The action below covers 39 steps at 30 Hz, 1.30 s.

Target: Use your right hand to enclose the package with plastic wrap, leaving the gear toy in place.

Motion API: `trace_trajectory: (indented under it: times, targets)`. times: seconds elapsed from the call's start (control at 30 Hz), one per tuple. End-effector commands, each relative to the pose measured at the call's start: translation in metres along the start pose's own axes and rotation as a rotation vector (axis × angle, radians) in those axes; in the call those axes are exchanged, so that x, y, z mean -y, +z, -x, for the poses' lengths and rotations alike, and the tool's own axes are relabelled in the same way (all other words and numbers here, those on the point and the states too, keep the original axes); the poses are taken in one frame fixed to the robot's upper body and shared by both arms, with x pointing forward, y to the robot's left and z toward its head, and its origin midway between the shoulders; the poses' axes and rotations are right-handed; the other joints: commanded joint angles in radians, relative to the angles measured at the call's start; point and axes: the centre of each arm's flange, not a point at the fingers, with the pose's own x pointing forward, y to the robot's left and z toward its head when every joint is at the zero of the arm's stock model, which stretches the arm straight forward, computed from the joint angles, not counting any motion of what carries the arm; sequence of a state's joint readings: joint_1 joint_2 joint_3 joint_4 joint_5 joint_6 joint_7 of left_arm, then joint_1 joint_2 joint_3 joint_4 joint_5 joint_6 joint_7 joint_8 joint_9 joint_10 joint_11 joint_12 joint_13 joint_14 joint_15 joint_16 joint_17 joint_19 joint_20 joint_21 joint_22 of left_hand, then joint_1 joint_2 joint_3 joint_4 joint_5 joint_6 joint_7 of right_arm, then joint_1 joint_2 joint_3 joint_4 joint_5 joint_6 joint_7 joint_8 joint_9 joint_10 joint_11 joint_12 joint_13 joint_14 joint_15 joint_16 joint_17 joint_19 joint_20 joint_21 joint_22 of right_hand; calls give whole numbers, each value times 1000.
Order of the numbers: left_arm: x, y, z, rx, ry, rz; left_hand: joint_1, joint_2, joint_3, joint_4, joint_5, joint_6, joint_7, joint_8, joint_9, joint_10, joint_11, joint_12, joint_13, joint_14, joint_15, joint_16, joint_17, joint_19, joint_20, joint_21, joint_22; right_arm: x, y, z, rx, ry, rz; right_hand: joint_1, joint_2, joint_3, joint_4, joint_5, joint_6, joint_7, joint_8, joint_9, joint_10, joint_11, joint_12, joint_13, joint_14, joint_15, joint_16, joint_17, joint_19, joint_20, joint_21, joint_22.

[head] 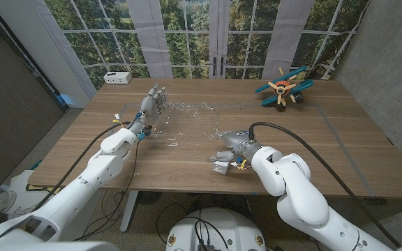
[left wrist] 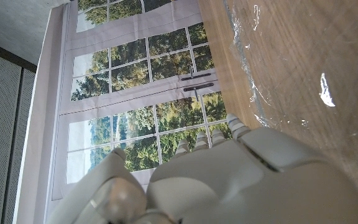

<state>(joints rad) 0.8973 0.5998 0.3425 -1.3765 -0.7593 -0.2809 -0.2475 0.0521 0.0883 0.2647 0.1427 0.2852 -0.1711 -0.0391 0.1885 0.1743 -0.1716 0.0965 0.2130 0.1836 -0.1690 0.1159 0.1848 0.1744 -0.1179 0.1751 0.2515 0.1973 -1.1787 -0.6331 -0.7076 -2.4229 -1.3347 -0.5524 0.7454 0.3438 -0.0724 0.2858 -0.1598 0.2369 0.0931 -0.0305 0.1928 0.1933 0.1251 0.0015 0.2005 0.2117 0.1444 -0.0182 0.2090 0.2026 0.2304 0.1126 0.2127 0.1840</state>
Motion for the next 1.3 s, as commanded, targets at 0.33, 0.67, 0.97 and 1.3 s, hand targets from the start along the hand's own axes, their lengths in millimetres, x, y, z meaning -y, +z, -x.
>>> trace_trajectory:
  times: [0.33, 0.67, 0.97, 1.3]
  targets:
    - [-1, 8, -3, 11, -11, -17, 10, 16, -2, -3, 0, -90, -5, -3, 3, -93, 9, -5, 4, -77, -6, 0, 3, 2, 4, -3, 5, -20, 3, -9, -15, 56, -20, 31, 8, 1, 5, 16, 38, -1, 18, 3, 24, 0, 13, 5, 14, -6, 13, 4, 18, -3, 6, 3]
    - [-1, 8, -3, -1, -19, -21, 10, 15, -2, -2, 0, -90, -6, -3, 3, -92, 9, -5, 4, -77, -6, 0, 3, 3, 4, -3, 5, -29, 1, -10, -44, 66, -31, 59, 16, 5, 3, 28, 93, 6, 38, 4, 42, -2, 18, 6, 25, -10, 16, 2, 29, -3, 9, 3]
    - [-1, 8, -3, -8, -27, -19, 10, 15, -3, -2, 0, -91, -7, -3, 3, -93, 9, -6, 4, -78, -5, -1, 3, 2, 5, -4, 5, -34, 0, -9, -86, 49, -25, 93, 26, -5, 13, 47, 198, 10, 67, 7, 160, 12, 56, 10, 125, -30, 53, 9, 72, -14, 20, 3]
    - [-2, 6, -4, -8, -33, -13, 9, 15, -4, -2, 0, -89, -6, -2, 3, -92, 10, -6, 4, -78, -6, -1, 3, 1, 5, -5, 6, -38, 6, -8, -140, 14, 2, 222, 94, 12, 3, 72, 350, -22, 101, 7, 327, -23, 122, 29, 265, -83, 113, 36, 135, -62, 32, 4]
